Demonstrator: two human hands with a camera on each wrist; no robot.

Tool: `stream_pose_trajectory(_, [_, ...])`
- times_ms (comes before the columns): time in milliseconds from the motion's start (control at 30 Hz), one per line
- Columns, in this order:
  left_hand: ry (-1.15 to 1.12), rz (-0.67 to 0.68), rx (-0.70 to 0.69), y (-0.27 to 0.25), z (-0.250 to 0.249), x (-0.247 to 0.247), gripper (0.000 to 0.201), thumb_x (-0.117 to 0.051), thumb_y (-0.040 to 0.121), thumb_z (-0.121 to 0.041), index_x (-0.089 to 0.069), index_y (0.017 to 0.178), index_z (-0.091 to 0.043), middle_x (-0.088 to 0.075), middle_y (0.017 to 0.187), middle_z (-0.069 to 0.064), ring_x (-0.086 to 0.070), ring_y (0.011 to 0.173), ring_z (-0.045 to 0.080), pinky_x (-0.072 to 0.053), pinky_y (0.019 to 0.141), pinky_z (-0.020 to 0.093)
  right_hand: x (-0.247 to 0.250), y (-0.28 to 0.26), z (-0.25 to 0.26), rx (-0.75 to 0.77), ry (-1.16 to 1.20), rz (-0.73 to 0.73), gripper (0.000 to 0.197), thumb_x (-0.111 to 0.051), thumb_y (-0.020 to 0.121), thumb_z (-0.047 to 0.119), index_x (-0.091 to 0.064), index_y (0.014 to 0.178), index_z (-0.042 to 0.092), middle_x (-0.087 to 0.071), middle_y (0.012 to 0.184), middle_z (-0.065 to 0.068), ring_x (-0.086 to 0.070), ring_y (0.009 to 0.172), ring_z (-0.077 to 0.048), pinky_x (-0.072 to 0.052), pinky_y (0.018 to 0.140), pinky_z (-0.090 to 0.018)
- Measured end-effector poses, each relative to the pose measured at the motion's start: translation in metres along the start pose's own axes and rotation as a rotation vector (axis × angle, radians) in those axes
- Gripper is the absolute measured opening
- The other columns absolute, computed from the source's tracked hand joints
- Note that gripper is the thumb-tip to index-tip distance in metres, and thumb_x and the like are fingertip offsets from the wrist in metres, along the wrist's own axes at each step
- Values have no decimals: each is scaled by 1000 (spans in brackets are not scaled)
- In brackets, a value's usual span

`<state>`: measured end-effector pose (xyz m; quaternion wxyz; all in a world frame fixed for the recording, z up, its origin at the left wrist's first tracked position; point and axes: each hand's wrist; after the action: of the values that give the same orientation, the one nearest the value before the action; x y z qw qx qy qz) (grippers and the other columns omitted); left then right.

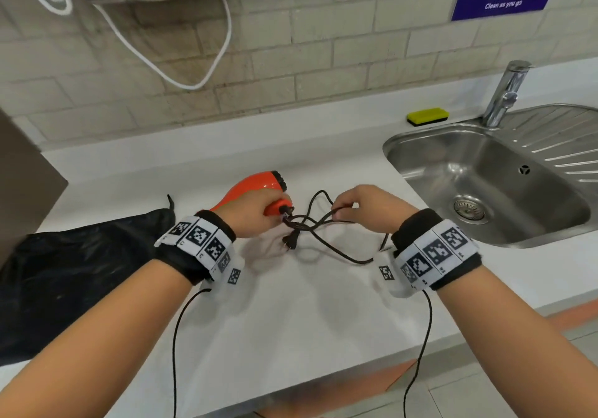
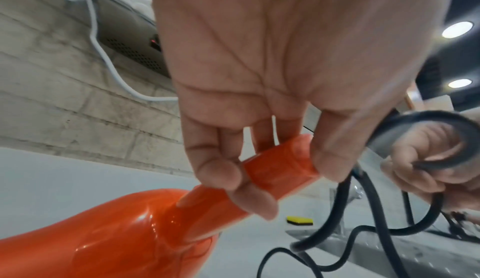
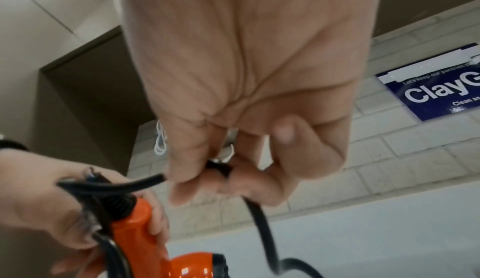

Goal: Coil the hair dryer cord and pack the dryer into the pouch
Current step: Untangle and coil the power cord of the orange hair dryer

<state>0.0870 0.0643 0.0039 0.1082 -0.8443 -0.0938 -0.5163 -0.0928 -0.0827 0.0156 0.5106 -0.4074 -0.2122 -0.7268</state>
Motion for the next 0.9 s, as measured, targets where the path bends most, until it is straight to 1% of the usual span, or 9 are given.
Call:
stream_pose_trajectory(133, [-229, -204, 66, 3, 2, 11, 23, -65, 81, -12, -62, 103, -12, -62, 96, -1, -57, 88, 16, -40, 80, 18, 9, 11, 4, 10, 97, -308, 17, -51, 91, 17, -67, 95, 12, -64, 94, -3, -55, 84, -18, -39, 71, -22])
stream_pose_trajectory(233, [-343, -273, 132, 6, 4, 19, 17, -62, 83, -10, -61, 98, -18, -59, 82, -14, -52, 73, 0, -38, 68, 6, 8, 20, 7, 15, 163, -434, 15, -51, 90, 14, -66, 92, 11, -60, 87, 0, -49, 70, -9, -36, 62, -14])
stream_pose_trajectory(367, [-470, -303, 167, 10, 8, 33, 16, -56, 87, -9, -57, 87, -26, -53, 72, -11, -49, 63, 7, -41, 61, 19, 2, 30, 7, -33, 242, -500, 14, -51, 90, 15, -64, 90, 11, -61, 83, 0, -46, 60, -4, -39, 60, -21])
stream_pose_trajectory(500, [-547, -311, 223, 9, 10, 44, 9, -50, 91, -11, -57, 95, -15, -53, 74, -2, -48, 58, 11, -39, 46, 7, 2, 44, 0, -115, 274, -615, 13, -46, 90, 17, -58, 83, 13, -63, 72, -6, -63, 67, -24, -51, 66, -33])
stream_pose_trajectory(600, [-563, -298, 261, 9, 13, 51, 13, -47, 93, -14, -56, 102, -17, -56, 76, -2, -48, 56, 10, -36, 41, 10, 5, 54, -6, -243, 204, -570, 12, -45, 88, 15, -55, 82, 15, -65, 74, -12, -66, 69, -30, -52, 59, -32])
stream_pose_trajectory(700, [-575, -283, 284, 9, 17, 57, 13, -45, 94, -17, -55, 101, -22, -59, 84, 3, -49, 50, 10, -36, 45, 22, 2, 60, -5, -321, 126, -348, 20, -45, 88, 10, -63, 97, 12, -61, 75, -7, -59, 59, -20, -41, 45, -21])
stream_pose_trajectory(767, [-597, -292, 285, 8, 19, 59, 15, -44, 94, -17, -55, 102, -22, -59, 93, 4, -50, 42, 5, -36, 45, 22, -2, 61, -1, -310, 58, -225, 26, -49, 88, 11, -62, 110, 14, -60, 88, -5, -60, 66, -18, -47, 56, -21])
stream_pose_trajectory(833, [-608, -299, 281, 9, 19, 60, 16, -43, 94, -16, -55, 101, -23, -59, 100, 5, -50, 39, 2, -37, 43, 20, -8, 59, 9, -212, -2, -305, 31, -51, 89, 14, -57, 119, 15, -54, 114, -8, -61, 87, -22, -48, 77, -26])
stream_pose_trajectory(900, [-618, -327, 281, 11, 20, 59, 14, -44, 94, -17, -56, 99, -23, -59, 99, 7, -48, 38, 4, -36, 42, 19, -13, 56, 29, -38, 69, -441, 27, -50, 90, 18, -59, 116, 14, -56, 115, -7, -58, 86, -17, -45, 81, -25])
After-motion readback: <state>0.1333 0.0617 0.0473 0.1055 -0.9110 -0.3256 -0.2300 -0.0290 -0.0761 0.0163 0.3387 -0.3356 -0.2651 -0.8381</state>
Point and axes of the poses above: each hand's wrist, its own y-axis towards the middle knuckle, its own x-axis out of the back of the hand, z = x × y
